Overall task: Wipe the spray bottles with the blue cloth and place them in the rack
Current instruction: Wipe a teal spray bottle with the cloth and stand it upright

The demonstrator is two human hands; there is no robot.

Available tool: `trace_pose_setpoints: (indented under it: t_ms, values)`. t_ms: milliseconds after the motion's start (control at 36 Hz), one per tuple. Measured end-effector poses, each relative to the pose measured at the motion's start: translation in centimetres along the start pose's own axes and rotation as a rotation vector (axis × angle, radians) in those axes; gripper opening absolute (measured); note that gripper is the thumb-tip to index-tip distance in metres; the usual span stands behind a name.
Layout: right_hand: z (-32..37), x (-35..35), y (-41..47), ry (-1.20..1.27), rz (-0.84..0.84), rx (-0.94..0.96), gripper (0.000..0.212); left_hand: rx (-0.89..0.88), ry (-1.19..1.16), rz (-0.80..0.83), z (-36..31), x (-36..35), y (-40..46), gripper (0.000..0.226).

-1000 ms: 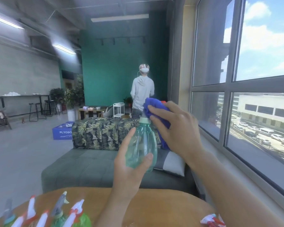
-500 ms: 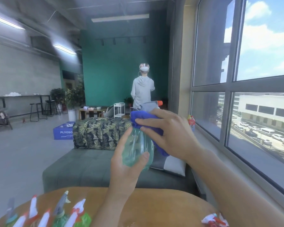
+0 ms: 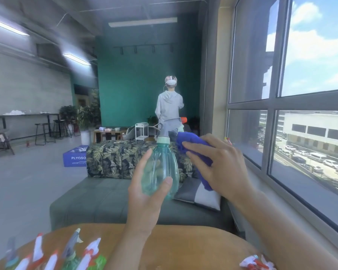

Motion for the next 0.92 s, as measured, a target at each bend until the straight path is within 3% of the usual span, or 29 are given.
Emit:
trace_pose_setpoints:
  t_ms: [139, 333, 444, 583, 750, 917]
  values:
    - [0.2, 0.9, 1.8, 0.115, -0.083, -0.059, 0.025, -0.007, -0.021, 0.015, -0.1, -0.6, 0.0, 0.074]
    - [-0.8, 0.1, 0.5, -0.001, 0.054, -0.042, 0.022, -0.004, -0.044, -0.027, -0.1, 0.1, 0.2, 0.074]
    - [-1.6, 0.3, 0.1, 0.137, 0.162, -0.151, 0.022, 0.005, -0.016, -0.034, 0.3, 0.6, 0.3, 0.076]
    - [-1.5, 2.0, 2.0, 0.264, -0.025, -0.209, 0.024, 0.017, 0.005, 0.019, 0.4, -0.1, 0.0, 0.075]
    - [-1.8, 1.7, 3.1, 0.164, 0.038, -0.221, 0.025, 0.020, -0.001, 0.053, -0.1, -1.1, -0.4, 0.076]
    - [-2.1, 1.8, 2.7, 0.179, -0.037, -0.249, 0.025, 0.014, 0.010, 0.059, -0.4, -0.9, -0.6, 0.076]
Point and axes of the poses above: each hand's wrist, its own y-axis towards the middle knuckle, its own x-axis out of the back of the hand, z = x × y, the point moved 1 cm from there along y, towards the middle knuckle, and after that the axes turned 14 degrees about z, right-handed, at the moved point
